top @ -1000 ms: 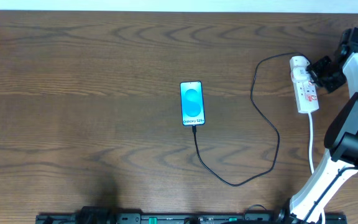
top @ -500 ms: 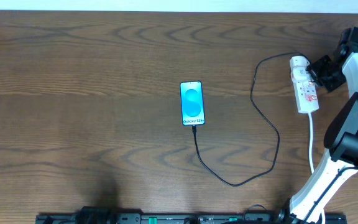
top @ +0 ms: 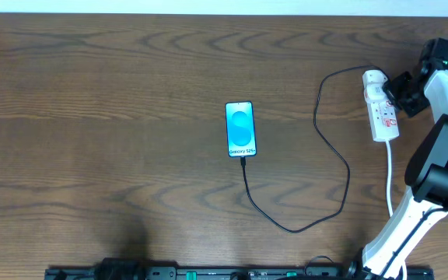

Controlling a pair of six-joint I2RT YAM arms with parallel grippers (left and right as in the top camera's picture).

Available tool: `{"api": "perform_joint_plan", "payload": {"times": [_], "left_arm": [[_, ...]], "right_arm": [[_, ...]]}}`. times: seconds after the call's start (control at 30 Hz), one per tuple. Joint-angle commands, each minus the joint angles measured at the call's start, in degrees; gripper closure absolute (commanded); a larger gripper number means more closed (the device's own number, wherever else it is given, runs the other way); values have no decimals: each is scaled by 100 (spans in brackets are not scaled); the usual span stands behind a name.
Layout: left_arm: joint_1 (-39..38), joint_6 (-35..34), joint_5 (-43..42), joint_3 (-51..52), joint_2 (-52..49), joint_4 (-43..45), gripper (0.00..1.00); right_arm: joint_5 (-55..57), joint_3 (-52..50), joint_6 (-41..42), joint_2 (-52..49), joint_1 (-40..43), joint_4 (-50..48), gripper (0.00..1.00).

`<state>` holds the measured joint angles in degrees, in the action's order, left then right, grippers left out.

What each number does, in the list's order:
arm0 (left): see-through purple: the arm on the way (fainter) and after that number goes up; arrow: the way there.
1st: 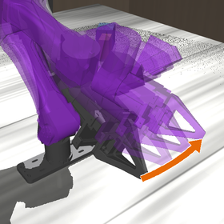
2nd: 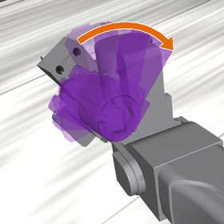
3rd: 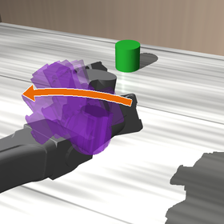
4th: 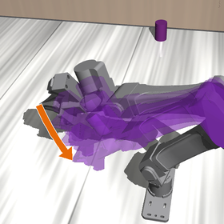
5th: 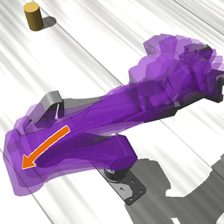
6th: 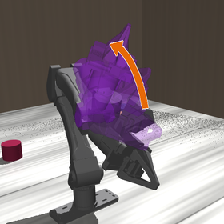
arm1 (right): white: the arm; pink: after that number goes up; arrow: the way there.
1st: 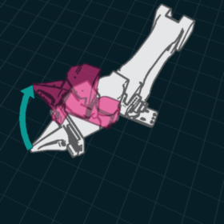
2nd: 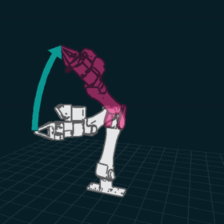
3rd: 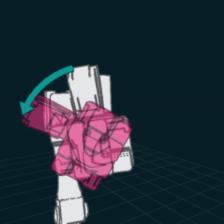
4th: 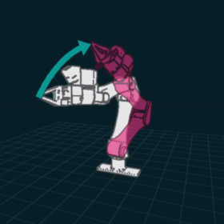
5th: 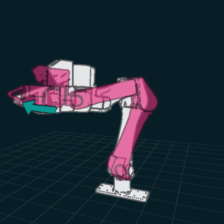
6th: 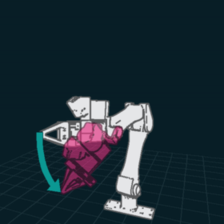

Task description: Plug charger to phone and switch on socket

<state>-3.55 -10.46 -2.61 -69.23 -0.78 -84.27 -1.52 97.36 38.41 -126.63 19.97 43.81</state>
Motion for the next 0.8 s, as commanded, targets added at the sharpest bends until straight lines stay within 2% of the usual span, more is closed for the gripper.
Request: {"api": "perform_joint_plan", "payload": {"times": [0.0,0.37,0.77], "left_arm": [[-28,37,52,9,61,-13,2],[-28,37,52,9,61,-13,2],[-28,37,52,9,61,-13,2]], "right_arm": [[-223,-389,52,-17,-149,-120,99],[-352,-457,4,-13,-341,-201,99],[50,-428,55,337,-251,-96,99]]}}
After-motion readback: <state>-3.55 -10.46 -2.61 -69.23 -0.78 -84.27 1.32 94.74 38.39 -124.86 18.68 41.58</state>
